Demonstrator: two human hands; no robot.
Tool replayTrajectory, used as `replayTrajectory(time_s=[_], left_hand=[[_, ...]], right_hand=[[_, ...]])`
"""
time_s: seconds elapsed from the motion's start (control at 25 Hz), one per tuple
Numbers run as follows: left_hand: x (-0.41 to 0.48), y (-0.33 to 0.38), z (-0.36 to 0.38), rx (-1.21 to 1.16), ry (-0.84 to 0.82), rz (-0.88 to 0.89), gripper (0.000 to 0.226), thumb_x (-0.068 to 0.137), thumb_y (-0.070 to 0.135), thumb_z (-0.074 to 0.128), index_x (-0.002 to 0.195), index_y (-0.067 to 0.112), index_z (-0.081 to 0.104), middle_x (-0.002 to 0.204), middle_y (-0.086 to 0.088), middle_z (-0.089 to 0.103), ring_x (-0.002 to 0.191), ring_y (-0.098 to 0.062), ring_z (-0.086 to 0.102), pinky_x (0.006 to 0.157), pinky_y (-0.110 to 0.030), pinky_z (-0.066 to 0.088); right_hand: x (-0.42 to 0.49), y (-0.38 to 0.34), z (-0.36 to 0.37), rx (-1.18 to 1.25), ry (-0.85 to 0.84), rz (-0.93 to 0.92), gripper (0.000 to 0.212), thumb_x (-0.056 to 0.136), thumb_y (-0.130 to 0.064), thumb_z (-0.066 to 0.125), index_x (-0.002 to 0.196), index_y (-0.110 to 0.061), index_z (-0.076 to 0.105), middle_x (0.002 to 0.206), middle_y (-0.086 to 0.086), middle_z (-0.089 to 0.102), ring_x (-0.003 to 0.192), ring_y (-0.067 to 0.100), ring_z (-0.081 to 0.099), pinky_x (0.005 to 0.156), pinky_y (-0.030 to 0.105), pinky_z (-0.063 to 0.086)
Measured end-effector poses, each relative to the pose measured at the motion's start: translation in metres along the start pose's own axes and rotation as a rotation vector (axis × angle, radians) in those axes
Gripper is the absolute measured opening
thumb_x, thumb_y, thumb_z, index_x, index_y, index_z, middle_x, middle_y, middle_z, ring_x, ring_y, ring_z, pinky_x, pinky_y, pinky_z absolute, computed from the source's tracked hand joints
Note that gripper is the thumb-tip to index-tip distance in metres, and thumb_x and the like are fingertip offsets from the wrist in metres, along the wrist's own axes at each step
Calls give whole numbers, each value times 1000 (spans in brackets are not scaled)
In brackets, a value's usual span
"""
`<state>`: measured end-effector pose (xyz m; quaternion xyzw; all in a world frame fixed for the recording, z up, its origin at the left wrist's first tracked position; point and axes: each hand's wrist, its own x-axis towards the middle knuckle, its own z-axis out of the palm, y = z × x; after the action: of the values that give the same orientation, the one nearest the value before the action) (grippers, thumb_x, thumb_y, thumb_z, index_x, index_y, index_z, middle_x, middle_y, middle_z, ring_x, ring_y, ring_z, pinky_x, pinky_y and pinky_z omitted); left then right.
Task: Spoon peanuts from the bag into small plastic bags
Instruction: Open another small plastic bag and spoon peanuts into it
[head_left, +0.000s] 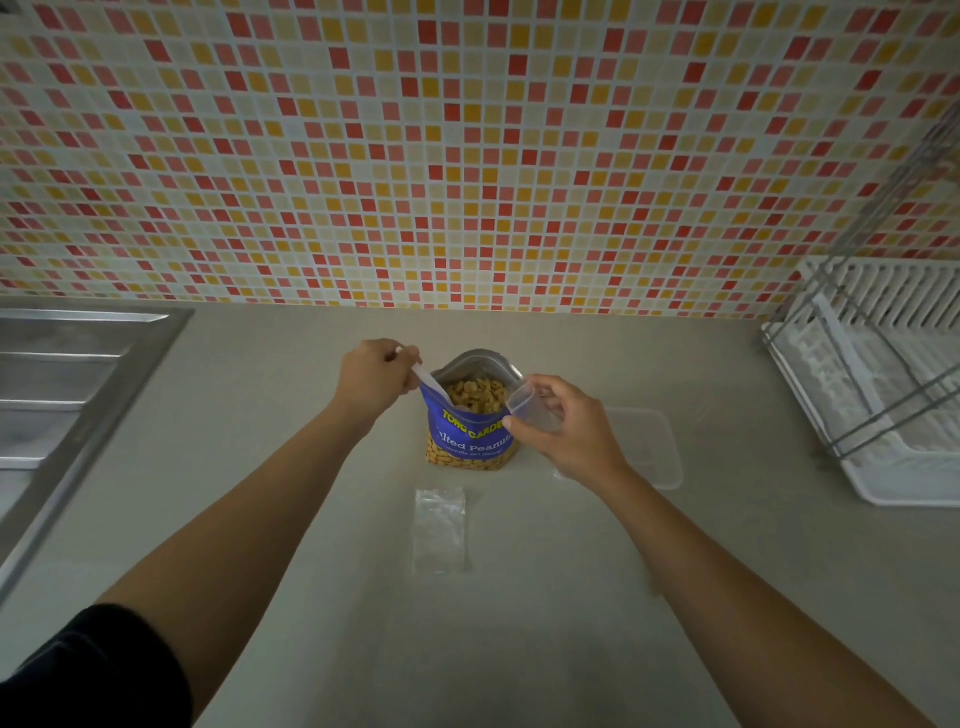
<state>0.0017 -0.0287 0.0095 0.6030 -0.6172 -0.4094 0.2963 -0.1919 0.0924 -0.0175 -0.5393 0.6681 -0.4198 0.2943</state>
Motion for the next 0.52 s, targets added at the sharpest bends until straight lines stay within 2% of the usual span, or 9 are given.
replayTrajectory(time_s=[0.12, 0.28, 0.44, 0.52], left_hand=[[1, -5, 0, -147, 7, -74, 23, 94, 18, 48, 86, 4, 64, 69, -6, 61, 65, -14, 56, 63, -22, 50], [7, -11, 1, -286, 43, -188, 23, 94, 18, 49, 87, 1, 65, 68, -9, 60, 64, -16, 56, 62, -23, 49], [15, -12, -2, -384, 53, -260, 26, 93, 16, 50, 74, 4, 63, 65, -10, 58, 60, -18, 53, 61, -24, 48], [19, -12, -4, -431, 52, -300, 25, 93, 15, 50, 73, 4, 62, 64, -11, 56, 58, -17, 52, 60, -24, 47]], right_hand=[[2, 1, -1, -4, 2, 4, 51, 71, -32, 77, 117, -21, 56, 108, -9, 63, 101, 6, 58, 72, -3, 41], [4, -1, -3, -6, -5, 10, 53, 70, -28, 79, 117, -18, 57, 109, -6, 63, 100, 6, 57, 71, -4, 40], [6, -5, -6, -32, 18, -18, 51, 69, -26, 80, 115, -18, 58, 105, -7, 62, 95, 6, 56, 71, -1, 41], [11, -8, -8, -54, 32, -29, 53, 68, -27, 80, 116, -19, 58, 107, -6, 62, 96, 7, 57, 73, 2, 42]])
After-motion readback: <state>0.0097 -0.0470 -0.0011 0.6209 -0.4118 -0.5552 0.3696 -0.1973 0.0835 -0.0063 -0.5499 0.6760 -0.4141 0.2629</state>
